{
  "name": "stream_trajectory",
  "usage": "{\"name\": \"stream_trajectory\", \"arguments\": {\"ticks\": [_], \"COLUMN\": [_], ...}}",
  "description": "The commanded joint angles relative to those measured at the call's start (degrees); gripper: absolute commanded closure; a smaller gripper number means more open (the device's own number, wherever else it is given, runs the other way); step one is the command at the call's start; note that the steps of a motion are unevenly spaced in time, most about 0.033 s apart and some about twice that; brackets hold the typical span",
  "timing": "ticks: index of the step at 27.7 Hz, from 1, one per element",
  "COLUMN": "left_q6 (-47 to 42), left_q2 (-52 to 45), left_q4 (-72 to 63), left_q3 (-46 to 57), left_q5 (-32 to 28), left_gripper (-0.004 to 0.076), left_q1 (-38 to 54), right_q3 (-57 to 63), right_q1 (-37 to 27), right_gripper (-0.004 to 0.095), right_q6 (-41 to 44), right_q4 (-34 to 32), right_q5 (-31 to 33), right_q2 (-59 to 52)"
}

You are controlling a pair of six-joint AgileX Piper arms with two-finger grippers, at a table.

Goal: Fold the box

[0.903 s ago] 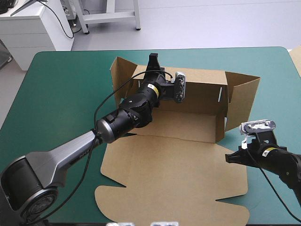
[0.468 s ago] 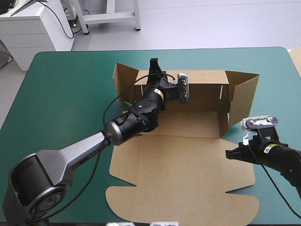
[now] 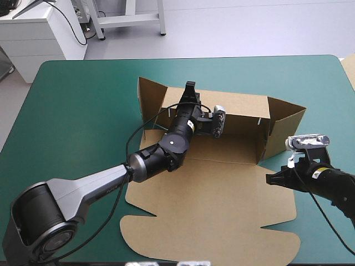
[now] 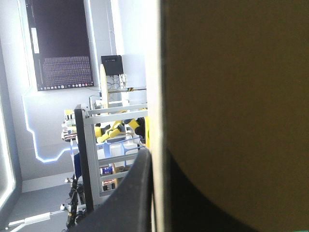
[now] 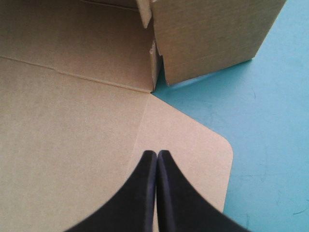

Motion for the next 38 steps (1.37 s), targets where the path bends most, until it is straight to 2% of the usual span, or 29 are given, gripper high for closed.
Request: {"name": "stream_trajectory", "arguments": {"ticks": [1, 12, 16, 19, 30, 34, 35, 38], "left_q6": [-2.24, -8.22, -8.22, -8.22, -8.22, -8.22, -8.22, -8.22], "left_q2": [-2.83, -2.08, -2.08, -2.08, -2.08, -2.08, -2.08, -2.08], "left_q4": [1.43, 2.57, 2.57, 2.57, 2.57, 2.57, 2.57, 2.57], "left_q3": [0.68, 3.21, 3.21, 3.21, 3.21, 3.21, 3.21, 3.21], "left_q5": [1.15, 0.71, 0.71, 0.63, 0.49, 0.49, 0.49, 0.6], "left_gripper": [0.0731, 0.0731, 0.0731, 0.0731, 0.0731, 0.0731, 0.0731, 0.0731], "left_q1": [-0.25, -0.29, -0.29, -0.29, -0.29, -0.29, -0.29, -0.29], "right_q3": [-1.94, -7.74, -12.79, -18.05, -40.17, -48.46, -51.02, -53.37], "right_q1": [-0.57, -0.57, -0.57, -0.57, -0.66, -3.92, -5.45, -7.41], "right_gripper": [0.0927, 0.0927, 0.0927, 0.0927, 0.0927, 0.0927, 0.0927, 0.0927], "right_q6": [-0.01, 0.82, 3.67, 5.82, 7.82, 6.72, 4.2, 2.64], "right_q4": [1.71, 2.25, -1.25, -5.52, -10.0, -8.14, -4.86, -1.07], "right_q5": [-2.52, -4.41, -5.26, -4.17, -0.39, 4.37, 6.42, 9.29], "right_q2": [-0.75, -0.75, 0.49, 4.47, 24.01, 31.64, 34.34, 38.84]}}
